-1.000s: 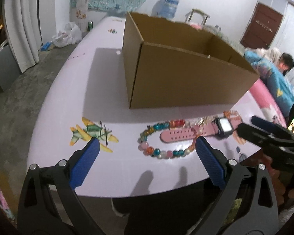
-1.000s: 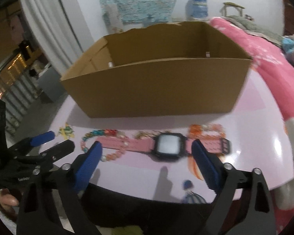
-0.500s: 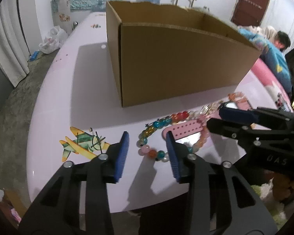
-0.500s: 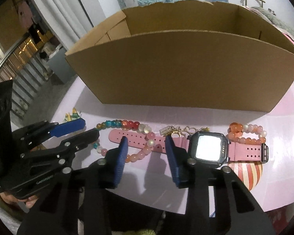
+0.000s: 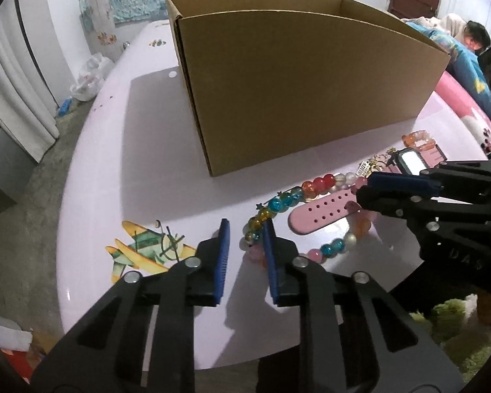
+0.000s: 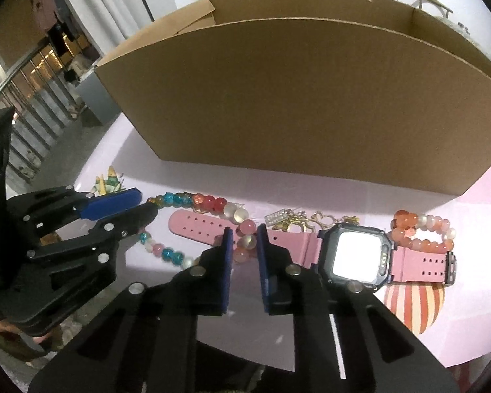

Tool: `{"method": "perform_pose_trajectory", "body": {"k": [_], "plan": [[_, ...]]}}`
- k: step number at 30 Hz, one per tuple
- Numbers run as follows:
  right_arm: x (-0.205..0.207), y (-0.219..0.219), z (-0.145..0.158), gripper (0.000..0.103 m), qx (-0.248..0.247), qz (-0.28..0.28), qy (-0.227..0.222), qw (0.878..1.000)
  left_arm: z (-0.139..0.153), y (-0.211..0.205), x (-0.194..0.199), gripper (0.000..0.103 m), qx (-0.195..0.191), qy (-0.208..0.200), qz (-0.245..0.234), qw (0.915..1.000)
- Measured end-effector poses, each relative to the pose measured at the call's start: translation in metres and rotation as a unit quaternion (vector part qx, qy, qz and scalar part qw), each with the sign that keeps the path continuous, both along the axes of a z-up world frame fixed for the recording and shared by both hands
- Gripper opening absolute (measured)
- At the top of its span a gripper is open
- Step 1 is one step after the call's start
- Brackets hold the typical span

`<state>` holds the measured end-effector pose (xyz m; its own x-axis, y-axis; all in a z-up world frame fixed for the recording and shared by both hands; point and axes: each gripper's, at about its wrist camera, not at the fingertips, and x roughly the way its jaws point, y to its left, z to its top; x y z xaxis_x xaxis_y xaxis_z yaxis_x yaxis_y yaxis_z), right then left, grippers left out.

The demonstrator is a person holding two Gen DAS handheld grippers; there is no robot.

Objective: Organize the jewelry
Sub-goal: 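Close the left gripper on the bead bracelet and lift it, then carry the bead bracelet into the cardboard box and open the left gripper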

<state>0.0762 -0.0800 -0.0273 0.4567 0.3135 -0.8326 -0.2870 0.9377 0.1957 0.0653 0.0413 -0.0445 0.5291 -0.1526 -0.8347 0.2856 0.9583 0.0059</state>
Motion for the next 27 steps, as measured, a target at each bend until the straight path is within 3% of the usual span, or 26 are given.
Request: {"method": "perform_pose_trajectory", "body": {"k": [1, 6, 16, 20, 27], "plan": [[-0.001, 0.001, 0.0, 0.011, 0.002, 0.003, -0.002, 1.0, 0.0, 0.0, 0.0, 0.009, -0.001, -0.001, -0.003, 1.0], [-0.008, 0.0, 0.003, 0.01, 0.009, 0.006, -0.01, 1.0, 0.006, 0.001, -0.005, 0.008, -0.006, -0.012, -0.003, 0.9999], [-0.024, -0.013, 0.031, 0.009, 0.026, 0.0, -0.046, 0.999, 0.056, 0.001, -0.024, 0.008, -0.05, -0.056, -0.01, 0.9971], [-0.032, -0.019, 0.052, 0.009, 0.039, -0.013, -0.054, 0.998, 0.077, -0.004, -0.026, 0.008, -0.065, -0.067, -0.023, 0.9954], [-0.046, -0.039, 0.109, 0.009, 0.057, -0.004, -0.116, 0.992, 0.132, -0.013, -0.033, 0.008, -0.091, -0.117, -0.055, 0.9874]]}}
